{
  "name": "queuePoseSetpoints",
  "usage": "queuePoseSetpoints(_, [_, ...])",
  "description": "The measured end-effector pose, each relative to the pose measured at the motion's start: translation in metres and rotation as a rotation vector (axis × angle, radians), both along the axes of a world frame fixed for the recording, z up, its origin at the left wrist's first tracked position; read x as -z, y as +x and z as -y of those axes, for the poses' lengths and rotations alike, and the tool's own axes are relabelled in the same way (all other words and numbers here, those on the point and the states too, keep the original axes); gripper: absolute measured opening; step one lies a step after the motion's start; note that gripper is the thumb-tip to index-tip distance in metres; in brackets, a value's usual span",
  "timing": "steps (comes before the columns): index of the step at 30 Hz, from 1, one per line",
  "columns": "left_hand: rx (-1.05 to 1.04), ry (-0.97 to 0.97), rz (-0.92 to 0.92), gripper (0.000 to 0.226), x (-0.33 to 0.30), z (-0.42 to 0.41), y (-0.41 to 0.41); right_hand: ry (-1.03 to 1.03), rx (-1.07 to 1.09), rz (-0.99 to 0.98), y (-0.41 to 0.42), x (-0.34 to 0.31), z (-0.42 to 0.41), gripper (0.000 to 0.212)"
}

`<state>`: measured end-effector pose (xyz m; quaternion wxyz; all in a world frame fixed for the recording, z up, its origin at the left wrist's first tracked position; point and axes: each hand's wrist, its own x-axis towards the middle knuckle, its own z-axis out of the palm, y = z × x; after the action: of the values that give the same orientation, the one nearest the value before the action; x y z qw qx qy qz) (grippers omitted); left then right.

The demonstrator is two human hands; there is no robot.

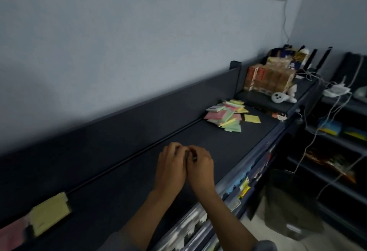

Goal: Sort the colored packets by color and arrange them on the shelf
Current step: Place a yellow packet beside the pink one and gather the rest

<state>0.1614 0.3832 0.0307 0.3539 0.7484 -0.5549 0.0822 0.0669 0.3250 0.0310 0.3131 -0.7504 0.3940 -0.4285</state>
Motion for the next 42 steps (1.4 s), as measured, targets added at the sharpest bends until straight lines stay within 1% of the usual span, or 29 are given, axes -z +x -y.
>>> queuePoseSetpoints(3, [0.023, 0.0, 0.054, 0.023, -0.005, 0.026, -0.021, 0.002, 0.029, 0.017, -0.021, 0.001, 0.023, 0.018])
queuePoseSetpoints(9, [0.096, 0.026, 0.091, 0.028, -0.008, 0.08, -0.077, 0.045, 0.115, 0.095, -0.079, -0.004, 0.063, 0.017])
queuePoseSetpoints(15, [0.185, 0.038, 0.104, 0.033, -0.009, 0.135, -0.142, 0.07, 0.226, 0.06, -0.145, 0.0, 0.112, 0.018])
queuePoseSetpoints(19, [0.242, 0.056, 0.106, 0.031, -0.012, 0.162, -0.18, 0.084, 0.287, 0.111, -0.186, -0.005, 0.132, 0.017])
queuePoseSetpoints(28, [0.362, 0.075, 0.096, 0.032, -0.001, 0.201, -0.221, 0.131, 0.374, 0.093, -0.227, 0.014, 0.167, 0.024])
queuePoseSetpoints(33, [0.425, 0.084, 0.054, 0.03, 0.01, 0.232, -0.235, 0.136, 0.423, 0.087, -0.245, 0.015, 0.188, 0.023])
queuePoseSetpoints(36, [0.446, 0.075, -0.011, 0.033, 0.014, 0.253, -0.246, 0.107, 0.417, 0.09, -0.254, 0.015, 0.209, 0.031])
queuePoseSetpoints(38, [0.464, 0.088, -0.113, 0.027, 0.016, 0.276, -0.247, 0.096, 0.414, 0.078, -0.255, 0.016, 0.231, 0.03])
queuePoseSetpoints(40, [0.467, 0.089, -0.132, 0.021, 0.02, 0.307, -0.242, 0.106, 0.41, 0.077, -0.251, 0.02, 0.258, 0.027])
queuePoseSetpoints(42, [0.448, 0.068, -0.121, 0.022, 0.021, 0.339, -0.235, 0.126, 0.42, 0.087, -0.245, 0.021, 0.285, 0.022])
